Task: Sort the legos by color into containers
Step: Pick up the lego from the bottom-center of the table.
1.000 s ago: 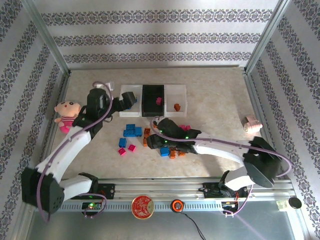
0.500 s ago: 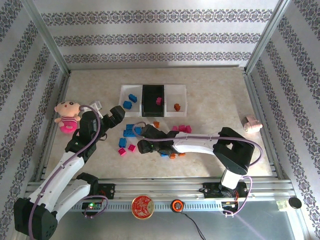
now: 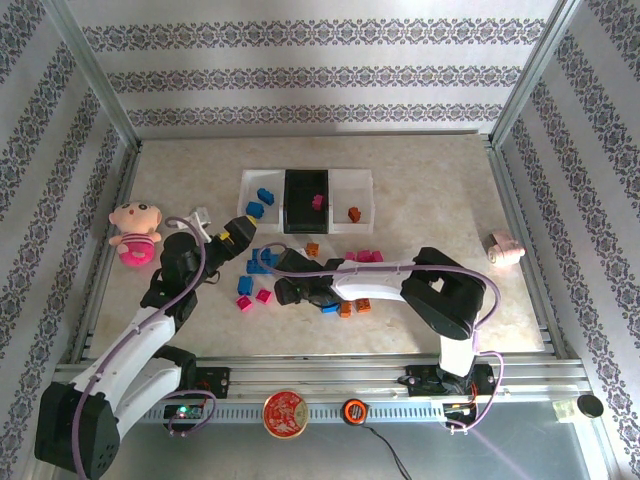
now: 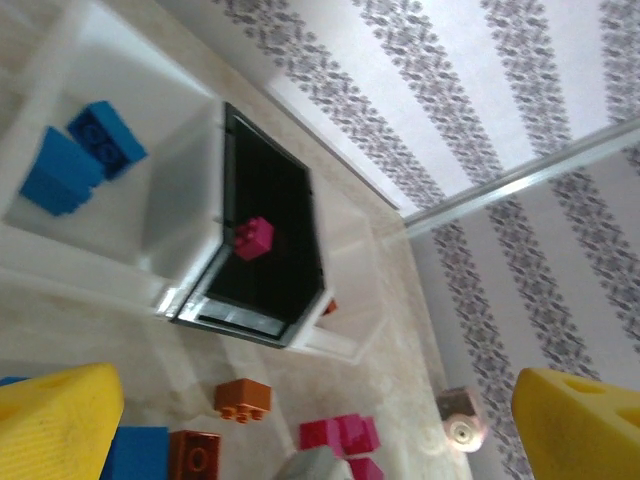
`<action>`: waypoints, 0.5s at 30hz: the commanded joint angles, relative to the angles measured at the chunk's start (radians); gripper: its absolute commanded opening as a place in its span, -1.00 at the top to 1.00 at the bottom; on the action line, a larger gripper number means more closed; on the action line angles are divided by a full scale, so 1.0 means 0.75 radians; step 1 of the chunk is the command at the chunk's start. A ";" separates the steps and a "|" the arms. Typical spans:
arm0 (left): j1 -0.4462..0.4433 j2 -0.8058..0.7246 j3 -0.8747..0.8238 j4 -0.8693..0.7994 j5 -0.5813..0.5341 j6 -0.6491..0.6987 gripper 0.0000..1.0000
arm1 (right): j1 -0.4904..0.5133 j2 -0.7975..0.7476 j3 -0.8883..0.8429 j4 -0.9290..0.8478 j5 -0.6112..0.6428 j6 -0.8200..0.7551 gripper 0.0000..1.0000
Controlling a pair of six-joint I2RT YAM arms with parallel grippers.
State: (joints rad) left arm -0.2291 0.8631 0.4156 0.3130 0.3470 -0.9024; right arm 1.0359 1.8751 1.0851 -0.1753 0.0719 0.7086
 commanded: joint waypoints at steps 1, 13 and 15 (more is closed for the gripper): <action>0.018 0.017 0.066 0.110 0.123 0.006 -0.99 | -0.015 0.030 0.032 -0.011 0.022 0.016 0.09; 0.028 0.069 0.034 0.265 0.140 -0.056 -0.99 | -0.026 -0.269 -0.170 0.097 -0.236 -0.129 0.56; 0.028 0.078 0.052 0.248 0.160 -0.049 -0.99 | -0.054 -0.364 -0.219 0.104 -0.308 -0.137 0.60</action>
State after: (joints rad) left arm -0.2256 0.9176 0.4507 0.4206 0.4419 -0.9253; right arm 1.0191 1.7008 0.9577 -0.1280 -0.0593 0.6472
